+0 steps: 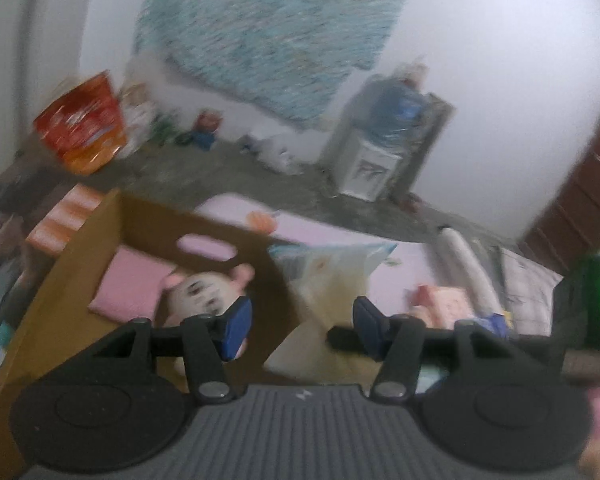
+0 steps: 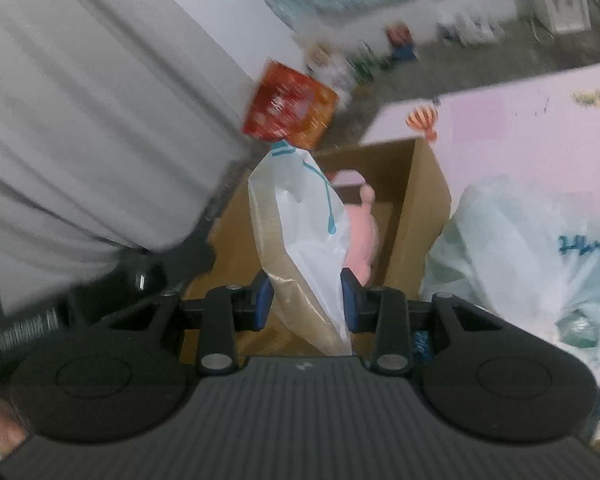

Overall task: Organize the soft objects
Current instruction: 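Carry the plastic bag to the box and release it with the right tool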

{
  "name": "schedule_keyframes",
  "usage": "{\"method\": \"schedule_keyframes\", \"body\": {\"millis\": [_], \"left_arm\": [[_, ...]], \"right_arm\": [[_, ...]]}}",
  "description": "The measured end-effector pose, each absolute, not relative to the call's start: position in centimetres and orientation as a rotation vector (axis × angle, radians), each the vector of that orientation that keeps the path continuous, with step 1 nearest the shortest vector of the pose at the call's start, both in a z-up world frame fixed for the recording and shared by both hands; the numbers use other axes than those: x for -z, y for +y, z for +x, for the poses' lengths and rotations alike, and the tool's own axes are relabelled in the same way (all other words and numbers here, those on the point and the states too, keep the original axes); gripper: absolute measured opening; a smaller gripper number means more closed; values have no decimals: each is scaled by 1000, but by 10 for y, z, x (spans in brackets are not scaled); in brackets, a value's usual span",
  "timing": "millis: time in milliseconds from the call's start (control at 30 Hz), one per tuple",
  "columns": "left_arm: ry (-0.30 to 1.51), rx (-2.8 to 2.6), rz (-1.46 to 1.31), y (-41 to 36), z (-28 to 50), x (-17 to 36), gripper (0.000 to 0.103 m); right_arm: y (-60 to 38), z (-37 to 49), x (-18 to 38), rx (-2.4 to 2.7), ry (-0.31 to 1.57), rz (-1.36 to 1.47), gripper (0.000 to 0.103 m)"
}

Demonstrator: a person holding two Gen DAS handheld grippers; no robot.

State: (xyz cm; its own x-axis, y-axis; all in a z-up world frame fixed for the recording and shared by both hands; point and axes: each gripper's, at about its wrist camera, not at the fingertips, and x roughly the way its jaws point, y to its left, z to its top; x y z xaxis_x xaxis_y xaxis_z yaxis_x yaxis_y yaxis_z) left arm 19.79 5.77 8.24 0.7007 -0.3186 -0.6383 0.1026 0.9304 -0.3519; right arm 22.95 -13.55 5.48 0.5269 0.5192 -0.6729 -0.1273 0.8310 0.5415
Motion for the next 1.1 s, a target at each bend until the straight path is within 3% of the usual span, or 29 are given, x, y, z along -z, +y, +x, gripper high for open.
{"method": "schedule_keyframes", "body": {"millis": [267,367,433,967,1100], "left_arm": [[793,177,-380,111,203,-58,57],[793,165,-393,123,201,-55,57],[794,158,-400,128,197,-54,57],[745,205,-352,112,167,-63,68],[727,276,-285,89,141,-70,78]], "right_arm": [[-82,272,-29,-136,1037,404,38],[-74,282,-17,-73,1054,381,57],[-70,283,-13,-71,1050,370,61],[-111,251,-45,-327,887,582,64],[-139,202,-66,-411,824,539,65]]}}
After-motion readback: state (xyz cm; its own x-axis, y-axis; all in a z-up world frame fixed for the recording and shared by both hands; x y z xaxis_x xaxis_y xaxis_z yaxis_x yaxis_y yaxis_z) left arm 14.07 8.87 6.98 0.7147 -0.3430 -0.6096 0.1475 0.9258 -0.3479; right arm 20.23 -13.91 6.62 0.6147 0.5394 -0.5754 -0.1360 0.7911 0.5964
